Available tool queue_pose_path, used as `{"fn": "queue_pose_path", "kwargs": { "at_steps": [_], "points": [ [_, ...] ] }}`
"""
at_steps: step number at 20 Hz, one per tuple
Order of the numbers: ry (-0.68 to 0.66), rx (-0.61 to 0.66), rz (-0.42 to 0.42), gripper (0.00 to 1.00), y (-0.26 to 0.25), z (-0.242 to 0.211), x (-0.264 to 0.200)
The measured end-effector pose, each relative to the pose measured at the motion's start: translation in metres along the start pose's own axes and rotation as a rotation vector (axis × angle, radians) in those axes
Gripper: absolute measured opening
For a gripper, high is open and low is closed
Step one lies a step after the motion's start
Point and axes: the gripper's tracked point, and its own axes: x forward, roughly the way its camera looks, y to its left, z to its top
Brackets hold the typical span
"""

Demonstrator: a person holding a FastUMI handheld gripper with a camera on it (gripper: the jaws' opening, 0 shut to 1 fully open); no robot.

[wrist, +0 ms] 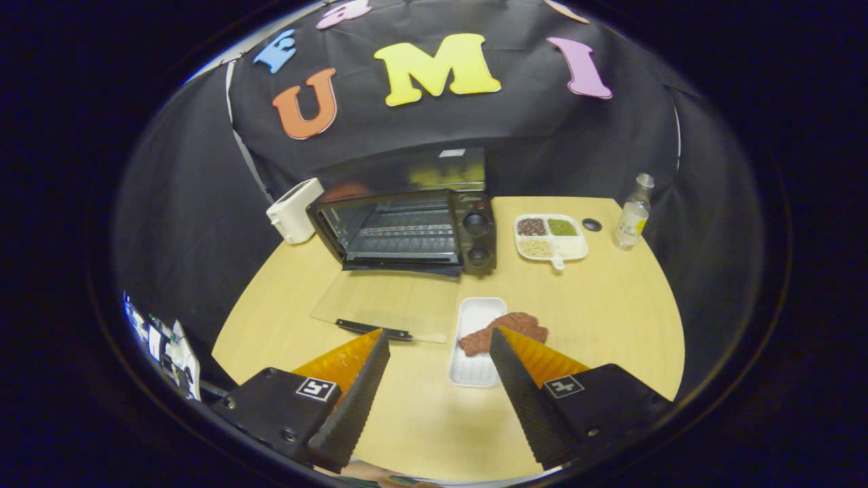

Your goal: Open the toaster oven, put the food inside, and close the toaster oven door.

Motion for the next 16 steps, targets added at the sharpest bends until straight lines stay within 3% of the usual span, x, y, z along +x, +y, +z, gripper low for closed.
{"fn": "queue_pose_path", "kwargs": {
  "at_steps": [6, 8, 10, 12, 14, 16],
  "points": [
    [0.097, 0.098, -0.004, 0.91, -0.079, -0.012, 0.039],
    [0.111, 0.168, 0.082, 0.87, -0.085, -0.011, 0.051],
    [0.120, 0.191, 0.166, 0.71, -0.084, -0.013, 0.061],
    [0.166, 0.204, 0.166, 0.57, -0.096, -0.025, 0.074],
    [0.207, 0.232, 0.207, 0.56, -0.095, -0.035, 0.082],
    [0.225, 0.256, 0.318, 0.56, -0.077, -0.041, 0.082]
  ]
}}
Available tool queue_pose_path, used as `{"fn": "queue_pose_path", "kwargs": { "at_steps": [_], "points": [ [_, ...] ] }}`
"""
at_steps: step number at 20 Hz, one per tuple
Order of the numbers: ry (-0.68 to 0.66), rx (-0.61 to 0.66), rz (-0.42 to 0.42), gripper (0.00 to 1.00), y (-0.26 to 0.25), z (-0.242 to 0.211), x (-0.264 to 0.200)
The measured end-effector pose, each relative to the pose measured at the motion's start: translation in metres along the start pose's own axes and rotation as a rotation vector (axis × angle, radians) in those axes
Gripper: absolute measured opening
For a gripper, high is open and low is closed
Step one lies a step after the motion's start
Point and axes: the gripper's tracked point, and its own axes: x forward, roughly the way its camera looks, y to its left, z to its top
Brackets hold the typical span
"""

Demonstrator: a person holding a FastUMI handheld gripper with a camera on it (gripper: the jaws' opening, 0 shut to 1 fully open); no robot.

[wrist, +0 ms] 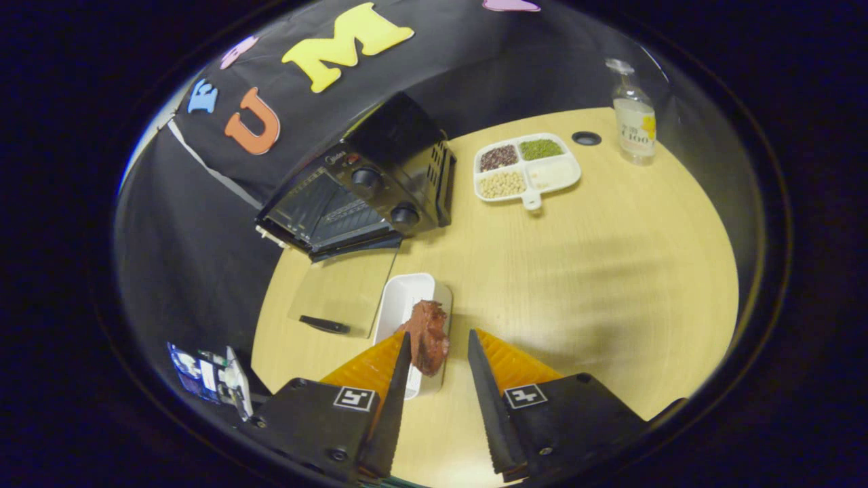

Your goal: Open the toaster oven, put the food inside, and close the toaster oven door.

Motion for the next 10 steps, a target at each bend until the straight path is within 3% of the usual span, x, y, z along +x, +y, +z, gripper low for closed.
{"fn": "queue_pose_path", "kwargs": {
  "at_steps": [1, 3, 4, 10],
  "points": [
    [0.010, 0.013, 0.019, 0.51, 0.000, -0.003, 0.002],
    [0.000, 0.031, 0.053, 0.18, 0.009, -0.007, 0.000],
    [-0.008, 0.007, 0.038, 0.11, 0.009, -0.009, -0.006],
    [-0.106, -0.185, -0.087, 0.10, 0.052, -0.016, -0.047]
  ]
}}
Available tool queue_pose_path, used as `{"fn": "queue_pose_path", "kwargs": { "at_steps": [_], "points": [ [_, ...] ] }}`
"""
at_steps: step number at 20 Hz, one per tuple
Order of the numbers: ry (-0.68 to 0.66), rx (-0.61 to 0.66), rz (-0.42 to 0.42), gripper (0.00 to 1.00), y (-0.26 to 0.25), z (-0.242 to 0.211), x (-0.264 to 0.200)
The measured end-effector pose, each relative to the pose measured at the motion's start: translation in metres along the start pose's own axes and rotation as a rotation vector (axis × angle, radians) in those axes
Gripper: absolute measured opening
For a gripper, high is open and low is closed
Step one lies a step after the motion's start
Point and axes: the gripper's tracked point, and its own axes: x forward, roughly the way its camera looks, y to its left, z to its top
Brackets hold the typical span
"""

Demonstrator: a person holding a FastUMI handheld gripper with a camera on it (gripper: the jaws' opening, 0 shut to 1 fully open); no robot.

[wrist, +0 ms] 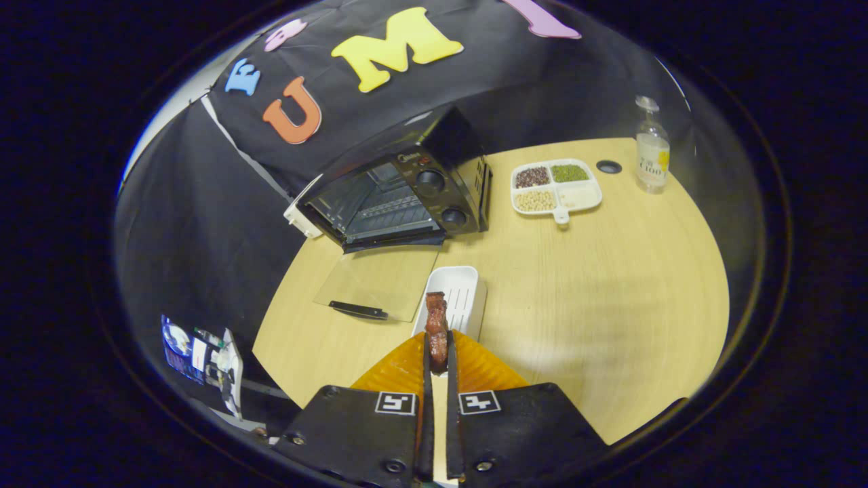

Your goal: Open the toaster oven, put the food inside, and close the toaster oven door.

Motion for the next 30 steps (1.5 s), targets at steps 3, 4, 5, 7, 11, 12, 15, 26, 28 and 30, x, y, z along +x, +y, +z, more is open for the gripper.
{"fn": "queue_pose_path", "kwargs": {
  "at_steps": [3, 4, 5, 7, 11, 12, 15, 26, 28, 30],
  "points": [
    [-0.058, -0.109, -0.087, 0.10, 0.026, 0.006, -0.019],
    [-0.079, -0.143, -0.117, 0.10, 0.036, 0.009, -0.025],
    [-0.100, -0.178, -0.145, 0.10, 0.046, 0.011, -0.029],
    [-0.136, -0.237, -0.185, 0.10, 0.070, 0.017, -0.035],
    [-0.190, -0.327, -0.216, 0.10, 0.123, 0.025, -0.026],
    [-0.197, -0.344, -0.217, 0.10, 0.135, 0.027, -0.020],
    [-0.218, -0.382, -0.210, 0.10, 0.170, 0.030, 0.003],
    [-0.276, -0.265, -0.130, 0.10, 0.230, 0.040, 0.092],
    [-0.312, -0.174, -0.117, 0.10, 0.227, 0.049, 0.102],
    [-0.336, -0.093, -0.100, 0.10, 0.222, 0.055, 0.111]
  ]
}}
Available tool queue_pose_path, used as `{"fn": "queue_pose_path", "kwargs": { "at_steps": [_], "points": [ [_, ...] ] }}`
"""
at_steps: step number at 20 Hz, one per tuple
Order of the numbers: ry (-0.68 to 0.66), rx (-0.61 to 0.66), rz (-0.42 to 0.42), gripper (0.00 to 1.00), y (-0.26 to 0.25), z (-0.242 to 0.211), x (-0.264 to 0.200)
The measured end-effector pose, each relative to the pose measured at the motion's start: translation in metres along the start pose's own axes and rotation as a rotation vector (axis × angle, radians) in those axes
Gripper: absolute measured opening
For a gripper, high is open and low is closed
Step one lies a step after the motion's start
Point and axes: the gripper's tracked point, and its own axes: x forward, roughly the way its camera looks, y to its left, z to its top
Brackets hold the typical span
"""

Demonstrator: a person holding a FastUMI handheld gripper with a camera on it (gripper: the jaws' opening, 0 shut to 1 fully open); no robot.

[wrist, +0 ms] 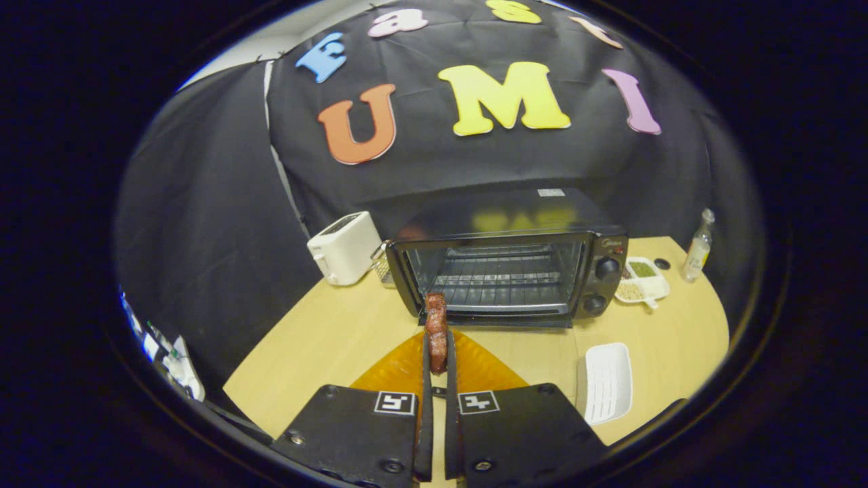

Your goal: Open the toaster oven, put the food inside, and close the toaster oven door.

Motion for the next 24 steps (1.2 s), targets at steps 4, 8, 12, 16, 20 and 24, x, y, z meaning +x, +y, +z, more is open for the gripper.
{"fn": "queue_pose_path", "kwargs": {
  "at_steps": [4, 8, 12, 16, 20, 24],
  "points": [
    [-0.074, 0.168, 0.026, 0.10, -0.009, 0.009, 0.010],
    [-0.137, 0.399, 0.102, 0.10, -0.018, 0.018, 0.017],
    [-0.190, 0.565, 0.141, 0.10, -0.035, 0.024, 0.032],
    [-0.211, 0.686, 0.165, 0.10, -0.048, 0.026, 0.055],
    [-0.215, 0.752, 0.163, 0.10, -0.064, 0.029, 0.085],
    [-0.207, 0.819, 0.154, 0.10, -0.079, 0.029, 0.132]
  ]
}}
